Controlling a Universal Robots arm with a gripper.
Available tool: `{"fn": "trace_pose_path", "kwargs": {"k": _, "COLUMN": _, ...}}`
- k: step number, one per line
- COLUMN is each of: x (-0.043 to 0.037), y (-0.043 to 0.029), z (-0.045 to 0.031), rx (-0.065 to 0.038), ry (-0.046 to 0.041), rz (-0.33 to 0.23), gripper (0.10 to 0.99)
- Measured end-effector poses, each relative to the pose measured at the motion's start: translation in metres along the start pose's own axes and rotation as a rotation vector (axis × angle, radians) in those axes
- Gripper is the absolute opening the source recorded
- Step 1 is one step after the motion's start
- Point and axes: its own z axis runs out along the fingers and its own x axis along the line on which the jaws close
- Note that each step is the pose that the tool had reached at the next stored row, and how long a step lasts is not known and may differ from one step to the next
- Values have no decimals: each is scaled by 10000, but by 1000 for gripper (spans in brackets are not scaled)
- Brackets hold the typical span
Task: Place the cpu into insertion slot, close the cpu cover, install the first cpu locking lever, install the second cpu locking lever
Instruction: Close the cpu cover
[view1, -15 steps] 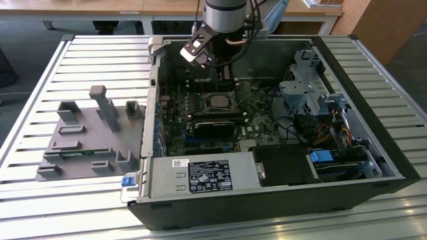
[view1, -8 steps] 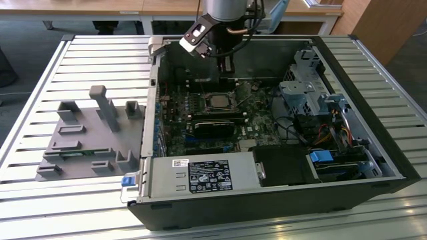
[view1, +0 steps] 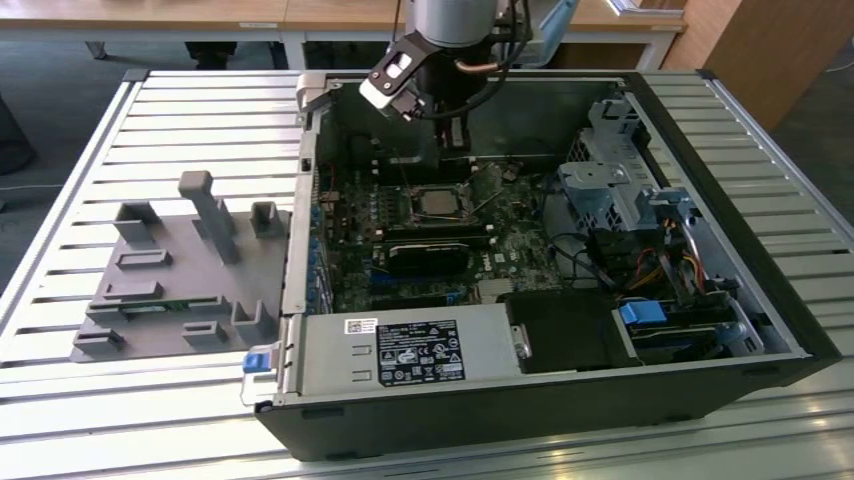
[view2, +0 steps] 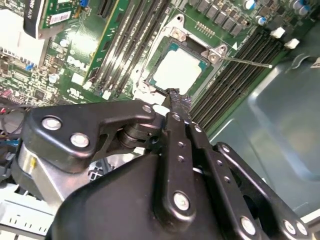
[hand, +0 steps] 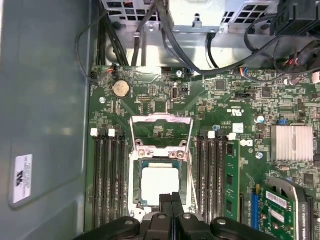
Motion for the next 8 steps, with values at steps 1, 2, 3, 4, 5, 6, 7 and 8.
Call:
{"fn": "trace_pose_path", "kwargs": {"k": 1, "x": 0, "y": 15, "z": 1, "rx": 26, "ry": 19, "rz": 1, "gripper": 106}}
{"fn": "trace_pose_path", "kwargs": {"k": 2, "x": -1, "y": 31, "z": 2, "rx": 58, "ry": 58, "rz": 4, "gripper": 106}}
{"fn": "trace_pose_path", "kwargs": {"k": 3, "x": -1, "y": 54, "z": 5, "rx": 94, "ry": 118, "rz": 8, "gripper": 106}}
{"fn": "trace_pose_path", "kwargs": {"k": 4, "x": -1, "y": 78, "z": 9, "rx": 132, "ry": 177, "rz": 12, "gripper": 106}}
{"fn": "trace_pose_path", "kwargs": {"k": 5, "x": -1, "y": 99, "z": 13, "rx": 163, "ry": 256, "rz": 17, "gripper": 106}}
{"fn": "trace_pose_path", "kwargs": {"k": 6, "x": -1, "y": 118, "z": 19, "rx": 177, "ry": 325, "rz": 20, "gripper": 106}}
{"fn": "trace_pose_path", "kwargs": {"k": 7, "x": 0, "y": 135, "z": 25, "rx": 177, "ry": 334, "rz": 21, "gripper": 106}}
{"fn": "trace_pose_path", "kwargs": {"k": 8, "x": -1, "y": 154, "z": 28, "rx": 177, "ry": 334, "rz": 20, "gripper": 106}}
